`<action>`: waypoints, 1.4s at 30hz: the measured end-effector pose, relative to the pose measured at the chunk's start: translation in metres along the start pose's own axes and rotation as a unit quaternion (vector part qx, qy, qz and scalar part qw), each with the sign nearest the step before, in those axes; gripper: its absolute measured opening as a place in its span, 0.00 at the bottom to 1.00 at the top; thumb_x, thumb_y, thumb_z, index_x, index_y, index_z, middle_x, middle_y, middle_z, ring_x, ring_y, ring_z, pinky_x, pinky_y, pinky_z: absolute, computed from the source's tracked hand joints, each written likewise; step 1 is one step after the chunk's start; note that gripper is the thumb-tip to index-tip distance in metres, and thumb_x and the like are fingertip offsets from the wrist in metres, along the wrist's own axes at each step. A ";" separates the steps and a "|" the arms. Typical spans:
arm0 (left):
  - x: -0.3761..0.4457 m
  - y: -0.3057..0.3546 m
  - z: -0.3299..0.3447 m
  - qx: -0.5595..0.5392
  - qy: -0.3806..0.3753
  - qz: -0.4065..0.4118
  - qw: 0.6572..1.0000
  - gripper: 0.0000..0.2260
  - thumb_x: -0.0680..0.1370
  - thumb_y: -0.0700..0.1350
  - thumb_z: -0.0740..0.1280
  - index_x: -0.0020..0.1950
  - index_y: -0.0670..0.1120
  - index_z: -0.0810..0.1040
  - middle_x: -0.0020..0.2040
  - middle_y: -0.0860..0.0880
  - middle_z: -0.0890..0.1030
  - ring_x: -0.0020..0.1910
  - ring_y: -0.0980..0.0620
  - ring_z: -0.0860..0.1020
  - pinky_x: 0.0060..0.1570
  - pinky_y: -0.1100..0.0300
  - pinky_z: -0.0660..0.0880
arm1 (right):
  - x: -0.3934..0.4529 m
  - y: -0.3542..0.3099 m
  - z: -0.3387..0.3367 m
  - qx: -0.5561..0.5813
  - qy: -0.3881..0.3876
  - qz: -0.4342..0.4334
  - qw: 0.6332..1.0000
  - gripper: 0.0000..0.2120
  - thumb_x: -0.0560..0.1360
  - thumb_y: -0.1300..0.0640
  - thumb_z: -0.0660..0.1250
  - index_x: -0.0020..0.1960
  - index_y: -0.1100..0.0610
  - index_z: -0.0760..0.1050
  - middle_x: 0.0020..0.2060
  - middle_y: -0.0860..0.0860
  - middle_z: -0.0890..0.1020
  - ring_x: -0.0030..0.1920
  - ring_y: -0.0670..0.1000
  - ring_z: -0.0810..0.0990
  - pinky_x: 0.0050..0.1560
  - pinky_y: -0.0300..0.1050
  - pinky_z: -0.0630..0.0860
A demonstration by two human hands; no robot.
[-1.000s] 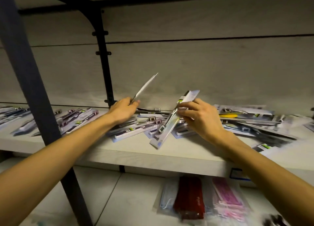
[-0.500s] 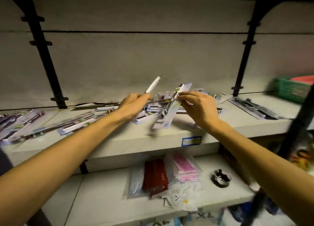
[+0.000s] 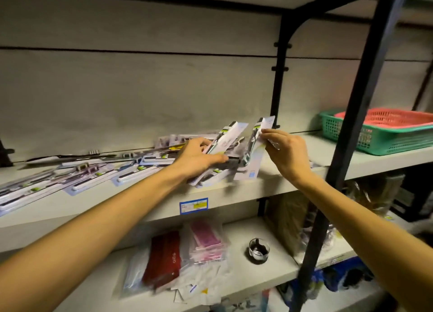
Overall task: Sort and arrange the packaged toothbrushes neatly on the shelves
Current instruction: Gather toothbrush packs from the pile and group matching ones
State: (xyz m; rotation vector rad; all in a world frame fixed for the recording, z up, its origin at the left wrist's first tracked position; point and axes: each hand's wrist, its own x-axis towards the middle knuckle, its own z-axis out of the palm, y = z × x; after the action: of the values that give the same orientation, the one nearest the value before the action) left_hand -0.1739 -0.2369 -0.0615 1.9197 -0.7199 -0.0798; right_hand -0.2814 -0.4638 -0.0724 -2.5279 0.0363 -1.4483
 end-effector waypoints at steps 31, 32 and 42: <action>0.077 0.070 0.168 0.119 -0.059 -0.046 0.990 0.17 0.77 0.35 0.59 0.65 0.41 0.74 0.61 0.39 0.79 0.58 0.41 0.79 0.52 0.53 0.76 | 0.019 0.153 0.006 0.166 -0.220 0.321 0.906 0.26 0.85 0.44 0.49 0.68 0.60 0.74 0.63 0.60 0.78 0.62 0.60 0.76 0.61 0.47 0.67; 0.076 0.067 0.180 0.147 -0.060 -0.042 0.986 0.16 0.78 0.36 0.59 0.66 0.41 0.74 0.63 0.39 0.78 0.60 0.40 0.77 0.55 0.53 0.74 | 0.017 0.152 0.005 0.176 -0.220 0.321 0.904 0.27 0.84 0.43 0.48 0.69 0.60 0.73 0.65 0.60 0.77 0.63 0.59 0.75 0.62 0.46 0.66; 0.084 0.066 0.183 0.258 -0.055 0.030 0.964 0.14 0.83 0.49 0.60 0.58 0.40 0.78 0.59 0.38 0.79 0.59 0.38 0.77 0.56 0.49 0.75 | 0.018 0.152 0.010 0.167 -0.246 0.285 0.911 0.30 0.82 0.37 0.46 0.66 0.57 0.74 0.62 0.58 0.79 0.54 0.53 0.74 0.55 0.45 0.66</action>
State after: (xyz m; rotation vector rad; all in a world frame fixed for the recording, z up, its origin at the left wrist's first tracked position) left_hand -0.2014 -0.4467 -0.0676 2.4012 -0.9412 0.0448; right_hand -0.2492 -0.6127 -0.0936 -2.2475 0.3715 -0.5269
